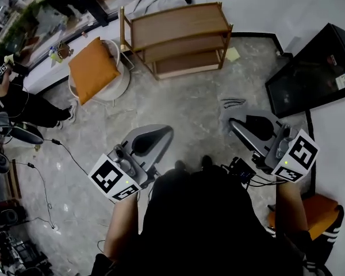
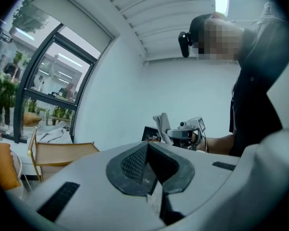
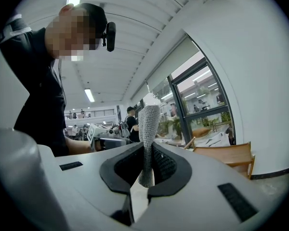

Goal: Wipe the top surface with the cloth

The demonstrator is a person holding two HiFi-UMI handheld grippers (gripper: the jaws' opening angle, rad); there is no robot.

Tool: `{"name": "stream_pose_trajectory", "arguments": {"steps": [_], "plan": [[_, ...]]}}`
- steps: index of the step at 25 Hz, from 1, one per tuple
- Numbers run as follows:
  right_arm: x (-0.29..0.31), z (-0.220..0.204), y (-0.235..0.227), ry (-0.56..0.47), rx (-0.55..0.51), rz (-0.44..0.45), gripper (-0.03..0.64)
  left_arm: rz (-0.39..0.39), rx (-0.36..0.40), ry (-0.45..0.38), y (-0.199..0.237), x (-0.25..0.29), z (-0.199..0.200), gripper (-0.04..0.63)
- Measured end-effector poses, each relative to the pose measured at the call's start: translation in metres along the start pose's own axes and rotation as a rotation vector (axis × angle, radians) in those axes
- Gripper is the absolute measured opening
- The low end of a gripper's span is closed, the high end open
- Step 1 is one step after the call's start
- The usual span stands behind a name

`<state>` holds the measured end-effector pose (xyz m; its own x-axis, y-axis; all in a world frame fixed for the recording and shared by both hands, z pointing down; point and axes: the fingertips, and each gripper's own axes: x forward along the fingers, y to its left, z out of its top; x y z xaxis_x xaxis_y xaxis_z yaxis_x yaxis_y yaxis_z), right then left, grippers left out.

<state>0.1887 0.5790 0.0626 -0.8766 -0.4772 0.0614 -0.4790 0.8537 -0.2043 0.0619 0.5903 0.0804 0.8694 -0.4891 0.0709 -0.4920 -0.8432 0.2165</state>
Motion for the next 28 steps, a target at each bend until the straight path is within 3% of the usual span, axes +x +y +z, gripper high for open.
{"name": "stream_pose_trajectory", "arguments": {"steps": [7, 16, 28], "plan": [[-0.014, -0.009, -0.004, 0.017, -0.010, -0.066, 0.035, -0.045, 0.014, -0.008, -0.006, -0.003, 0.004, 0.011], [0.022, -0.009, 0.037, 0.049, -0.065, 0.015, 0.035, -0.021, -0.034, -0.022, -0.006, -0.039, -0.008, 0.011], [0.039, -0.010, 0.050, 0.075, -0.112, 0.032, 0.036, 0.009, -0.029, -0.032, -0.003, -0.060, -0.014, 0.011]]}}
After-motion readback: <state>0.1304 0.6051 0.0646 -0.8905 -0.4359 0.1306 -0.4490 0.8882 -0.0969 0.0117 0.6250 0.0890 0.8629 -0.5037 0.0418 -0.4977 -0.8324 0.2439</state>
